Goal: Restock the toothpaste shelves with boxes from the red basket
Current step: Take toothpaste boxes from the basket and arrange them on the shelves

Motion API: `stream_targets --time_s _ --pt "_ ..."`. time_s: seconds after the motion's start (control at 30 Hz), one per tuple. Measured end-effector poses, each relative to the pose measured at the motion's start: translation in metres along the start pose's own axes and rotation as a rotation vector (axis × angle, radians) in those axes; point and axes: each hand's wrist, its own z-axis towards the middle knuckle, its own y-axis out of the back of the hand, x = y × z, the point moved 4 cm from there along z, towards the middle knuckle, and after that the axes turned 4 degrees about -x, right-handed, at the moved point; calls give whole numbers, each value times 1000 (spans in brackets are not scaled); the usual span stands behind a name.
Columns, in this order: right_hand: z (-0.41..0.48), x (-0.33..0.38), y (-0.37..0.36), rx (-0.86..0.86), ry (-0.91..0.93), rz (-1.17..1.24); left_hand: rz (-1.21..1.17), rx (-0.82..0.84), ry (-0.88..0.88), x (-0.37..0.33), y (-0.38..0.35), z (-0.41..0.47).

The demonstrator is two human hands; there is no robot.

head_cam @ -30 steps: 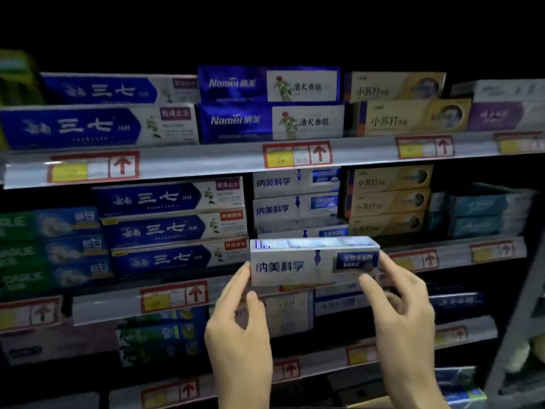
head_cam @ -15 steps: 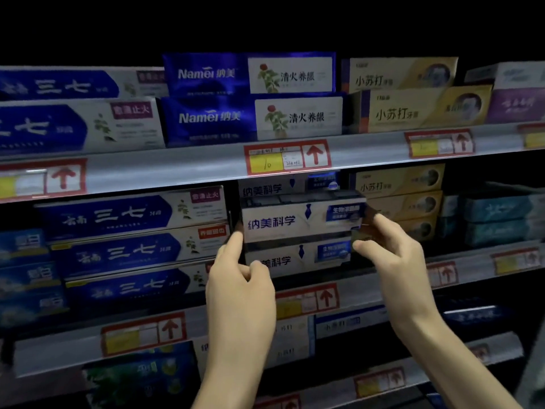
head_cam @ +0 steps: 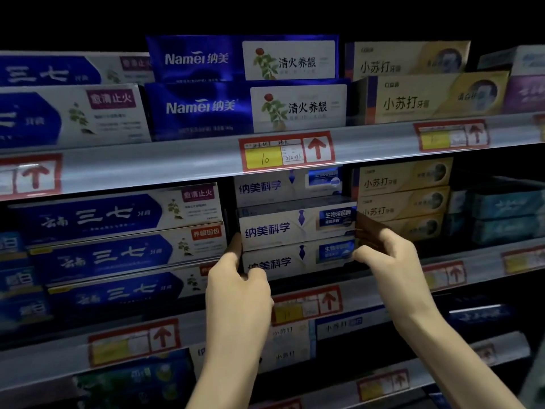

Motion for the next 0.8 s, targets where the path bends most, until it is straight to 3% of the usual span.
stream_targets --time_s 0.27,0.37,0.53,0.7,0.8 --pt "-7 11 1 -2 -26 -14 8 67 -18 -3 5 -7" --pt "-10 15 1 -6 -33 -8 -26 22 -38 -10 7 -14" --pt "-29 22 12 -55 -84 117 -143 -16 -187 -21 15 -27" --pt "-66 38 26 10 -133 356 -379 219 -47 -12 15 -38" --pt "-90 43 37 39 -155 314 -377 269 -24 7 22 -56"
